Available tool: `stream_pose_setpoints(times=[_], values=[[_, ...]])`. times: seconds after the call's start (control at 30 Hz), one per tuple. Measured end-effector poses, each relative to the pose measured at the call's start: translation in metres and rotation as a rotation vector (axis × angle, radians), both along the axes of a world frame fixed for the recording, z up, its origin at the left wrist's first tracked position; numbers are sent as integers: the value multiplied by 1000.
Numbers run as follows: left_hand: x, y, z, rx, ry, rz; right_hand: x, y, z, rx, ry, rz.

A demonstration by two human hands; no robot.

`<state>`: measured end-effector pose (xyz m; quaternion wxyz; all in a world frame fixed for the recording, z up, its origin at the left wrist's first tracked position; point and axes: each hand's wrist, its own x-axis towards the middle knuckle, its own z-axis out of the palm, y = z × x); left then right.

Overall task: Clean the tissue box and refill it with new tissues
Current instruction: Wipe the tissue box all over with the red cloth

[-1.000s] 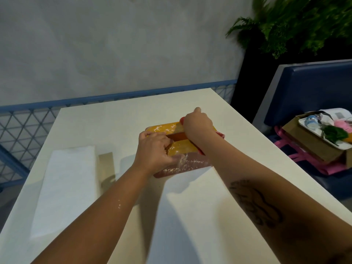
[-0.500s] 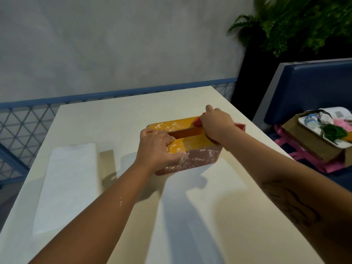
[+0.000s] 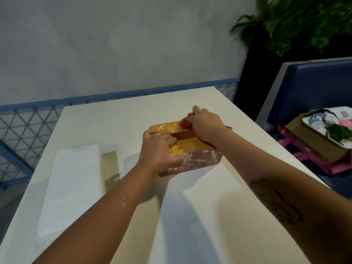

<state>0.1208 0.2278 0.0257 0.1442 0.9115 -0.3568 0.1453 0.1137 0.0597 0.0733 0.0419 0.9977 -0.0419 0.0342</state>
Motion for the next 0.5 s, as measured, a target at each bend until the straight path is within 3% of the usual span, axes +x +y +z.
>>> stream_pose_setpoints(times=[0.13, 0.3, 0.5], values=[[0, 0, 1, 12, 6, 11, 4, -18, 4, 254, -71, -244], [-2, 0, 2, 1, 22, 8, 0, -42, 22, 687, -179, -349], [-2, -1, 2, -8, 31, 9, -6, -50, 33, 825, -189, -365]])
